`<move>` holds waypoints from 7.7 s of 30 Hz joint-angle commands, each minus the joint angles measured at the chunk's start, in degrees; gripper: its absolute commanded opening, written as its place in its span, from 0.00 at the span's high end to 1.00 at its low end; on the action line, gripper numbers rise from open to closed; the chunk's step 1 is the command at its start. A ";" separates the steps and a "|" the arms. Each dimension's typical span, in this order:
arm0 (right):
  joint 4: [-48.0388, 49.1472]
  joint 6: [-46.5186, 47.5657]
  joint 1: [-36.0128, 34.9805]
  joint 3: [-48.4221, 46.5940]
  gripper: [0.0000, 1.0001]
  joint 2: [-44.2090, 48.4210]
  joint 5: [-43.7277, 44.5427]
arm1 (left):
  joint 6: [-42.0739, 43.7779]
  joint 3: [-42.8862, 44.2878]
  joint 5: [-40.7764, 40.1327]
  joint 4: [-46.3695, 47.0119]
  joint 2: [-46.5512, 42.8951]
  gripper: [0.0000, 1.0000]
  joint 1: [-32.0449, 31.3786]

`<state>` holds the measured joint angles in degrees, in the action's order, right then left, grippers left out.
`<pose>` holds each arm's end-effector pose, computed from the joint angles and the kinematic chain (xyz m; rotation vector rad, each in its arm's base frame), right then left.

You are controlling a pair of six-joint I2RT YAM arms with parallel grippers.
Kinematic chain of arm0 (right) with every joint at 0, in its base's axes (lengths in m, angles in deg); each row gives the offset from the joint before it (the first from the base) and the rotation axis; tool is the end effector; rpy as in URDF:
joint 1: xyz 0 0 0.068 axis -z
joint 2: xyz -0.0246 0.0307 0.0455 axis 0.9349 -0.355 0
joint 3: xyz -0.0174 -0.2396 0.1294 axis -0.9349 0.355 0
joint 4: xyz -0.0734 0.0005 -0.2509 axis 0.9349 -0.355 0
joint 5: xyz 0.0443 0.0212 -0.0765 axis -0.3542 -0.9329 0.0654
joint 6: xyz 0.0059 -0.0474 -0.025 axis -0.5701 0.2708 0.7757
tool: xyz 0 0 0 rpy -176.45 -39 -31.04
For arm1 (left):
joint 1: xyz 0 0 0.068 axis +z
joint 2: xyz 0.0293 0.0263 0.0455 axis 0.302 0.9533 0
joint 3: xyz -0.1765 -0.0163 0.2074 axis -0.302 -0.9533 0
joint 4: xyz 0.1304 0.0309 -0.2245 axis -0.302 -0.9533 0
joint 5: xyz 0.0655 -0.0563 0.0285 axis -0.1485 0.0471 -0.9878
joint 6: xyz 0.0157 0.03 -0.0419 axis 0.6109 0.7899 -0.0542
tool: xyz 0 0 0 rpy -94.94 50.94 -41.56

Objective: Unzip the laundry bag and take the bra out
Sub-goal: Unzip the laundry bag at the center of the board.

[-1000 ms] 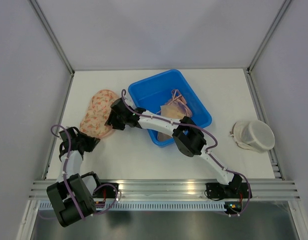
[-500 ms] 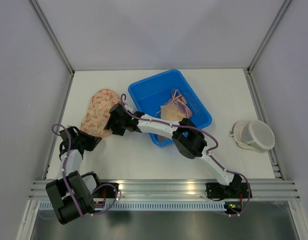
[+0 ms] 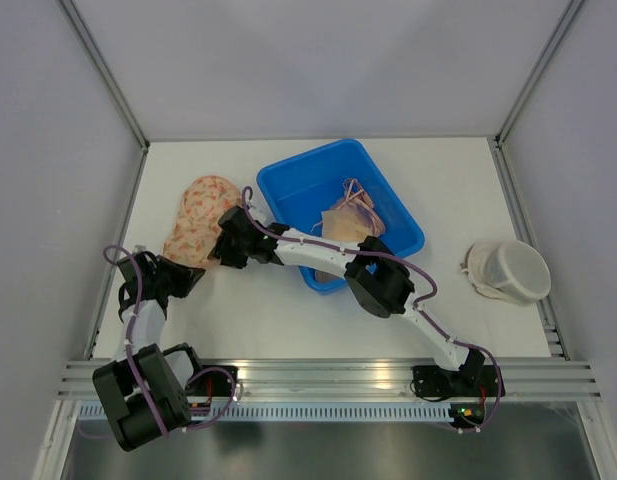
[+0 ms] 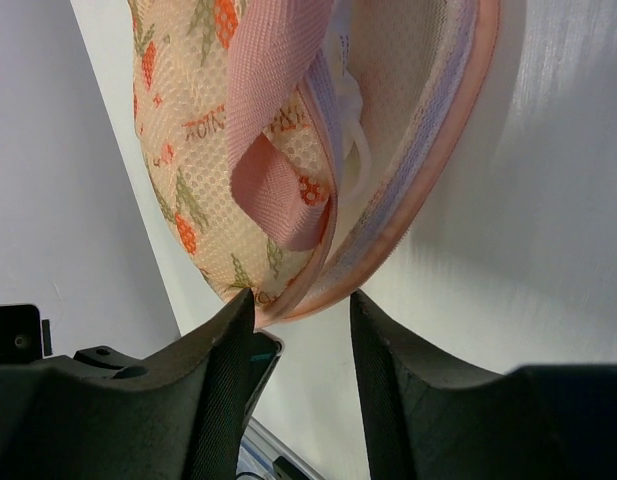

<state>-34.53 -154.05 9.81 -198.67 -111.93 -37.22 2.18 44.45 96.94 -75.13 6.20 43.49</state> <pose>0.2844 0.4789 0.1662 0.3545 2.5606 1.0544 0.1716 0.0653 0.1565 -1.1842 2.0578 -0.7263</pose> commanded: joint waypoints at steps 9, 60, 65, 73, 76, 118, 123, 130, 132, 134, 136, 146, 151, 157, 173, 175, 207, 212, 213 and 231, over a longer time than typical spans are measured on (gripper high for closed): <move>3.23 0.45 0.86 -2.24 0.75 -1.55 0.97 | 0.36 -0.79 4.15 5.27 -2.96 0.98 0.19; 3.23 11.18 6.05 -7.78 1.00 3.28 -9.05 | 2.30 -3.69 7.15 16.96 -0.58 0.48 -1.74; 2.97 11.53 6.05 -7.52 0.99 4.51 -9.23 | 1.86 -2.28 6.70 17.83 0.21 0.47 -1.74; 3.41 11.35 6.22 -7.60 0.99 5.57 -9.85 | 1.95 -2.19 5.56 19.06 -0.05 0.45 -1.74; 3.49 11.53 6.31 -7.08 1.00 6.01 -10.02 | 1.68 -1.84 5.03 20.29 -0.06 0.45 -1.74; 5.78 12.66 7.36 -1.98 0.99 7.59 -10.37 | 1.77 3.43 -9.19 4.39 -0.76 0.98 -1.65; 4.99 13.28 7.36 -2.68 1.00 6.89 -10.37 | 1.51 5.27 -12.89 0.00 -0.67 0.98 -1.65; 3.50 14.07 7.45 -6.72 0.99 2.42 -12.22 | 1.07 4.59 -10.45 -0.54 -1.46 0.98 -1.65; 3.41 13.90 7.45 -7.69 0.96 1.18 -12.57 | 0.37 2.91 -7.64 2.36 -2.42 0.98 -2.00; 3.23 13.73 7.54 -8.66 0.82 -0.14 -12.74 | -0.16 0.63 -6.75 4.03 -4.00 0.98 -2.01; 3.23 13.55 7.63 -9.01 0.68 -0.67 -12.57 | -0.25 -0.96 -5.52 5.26 -4.71 0.98 -2.09; 1.21 12.06 7.28 -8.22 0.43 0.82 -11.69 | -3.32 -3.51 0.99 14.93 -4.63 0.98 -3.23; 0.07 10.83 6.31 -6.82 0.42 1.79 -10.81 | -4.64 -3.69 1.69 17.13 -3.22 0.98 -4.55; -3.18 10.56 6.22 -3.92 0.43 3.63 -8.88 | -5.26 -4.30 0.99 18.71 -1.29 0.98 -5.26; -5.21 2.30 5.08 0.92 0.39 7.07 -5.36 | -6.84 -5.97 2.57 23.46 4.69 0.98 -6.31; -5.47 1.42 4.55 -0.04 0.38 6.01 -5.10 | -6.67 -5.80 2.84 23.37 4.60 0.98 -6.40; -2.49 -4.82 1.83 -1.98 0.39 0.30 1.05 | -7.02 -5.53 5.03 26.62 6.62 0.98 -6.31; -2.57 -5.00 1.83 -2.59 0.42 -0.58 1.05 | -7.19 -5.71 5.30 27.33 6.62 0.98 -6.31; -2.57 -5.08 1.83 -2.42 0.43 -0.58 0.97 | -7.28 -5.80 5.30 27.50 6.62 0.98 -6.40; -1.87 2.55 3.23 -2.15 1.00 -0.41 1.41 | -6.84 -2.29 -0.85 18.29 8.81 0.98 -6.31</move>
<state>-36.39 -155.50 12.08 -199.19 -112.15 -36.41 -3.85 38.98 99.67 -53.39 13.80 37.28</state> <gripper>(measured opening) 0.011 0.025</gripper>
